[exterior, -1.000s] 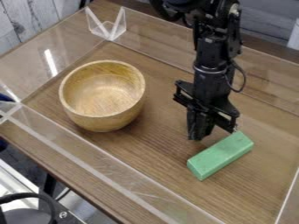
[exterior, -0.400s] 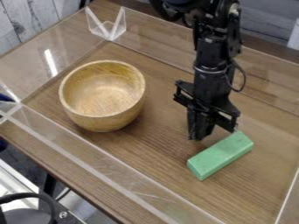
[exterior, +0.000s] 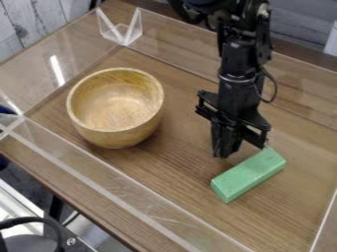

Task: Remove the green block from inside the brown bowl and put it on the table

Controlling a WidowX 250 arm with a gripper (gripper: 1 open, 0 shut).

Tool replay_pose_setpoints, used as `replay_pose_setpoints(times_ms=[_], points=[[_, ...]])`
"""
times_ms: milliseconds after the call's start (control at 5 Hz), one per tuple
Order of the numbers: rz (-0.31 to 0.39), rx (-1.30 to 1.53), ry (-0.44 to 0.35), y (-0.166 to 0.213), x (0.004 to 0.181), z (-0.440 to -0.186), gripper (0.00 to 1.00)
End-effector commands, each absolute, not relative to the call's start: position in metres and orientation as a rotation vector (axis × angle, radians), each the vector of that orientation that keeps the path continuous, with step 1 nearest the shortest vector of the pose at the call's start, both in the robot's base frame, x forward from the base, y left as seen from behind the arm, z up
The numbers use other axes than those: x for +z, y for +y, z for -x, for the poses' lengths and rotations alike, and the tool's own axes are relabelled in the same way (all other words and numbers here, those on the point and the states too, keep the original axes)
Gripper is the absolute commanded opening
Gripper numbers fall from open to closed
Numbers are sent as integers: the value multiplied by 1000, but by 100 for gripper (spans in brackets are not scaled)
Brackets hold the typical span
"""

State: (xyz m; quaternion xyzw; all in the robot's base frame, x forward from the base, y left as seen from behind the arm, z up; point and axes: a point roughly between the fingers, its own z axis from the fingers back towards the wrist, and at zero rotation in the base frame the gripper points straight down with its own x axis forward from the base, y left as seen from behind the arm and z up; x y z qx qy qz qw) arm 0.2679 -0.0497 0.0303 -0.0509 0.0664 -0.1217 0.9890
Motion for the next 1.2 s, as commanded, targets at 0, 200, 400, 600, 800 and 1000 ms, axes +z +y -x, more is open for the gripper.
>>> replay_pose_setpoints(times_ms=[0, 200, 400, 600, 800, 1000], points=[[106, -235, 51, -49, 49, -282, 0], [108, -230, 48, -48, 50, -282, 0], [108, -219, 53, -46, 46, -283, 0], [108, -207, 59, -43, 42, -284, 0], [108, -196, 66, -41, 38, -284, 0], [107, -185, 70, -39, 39, -284, 100]])
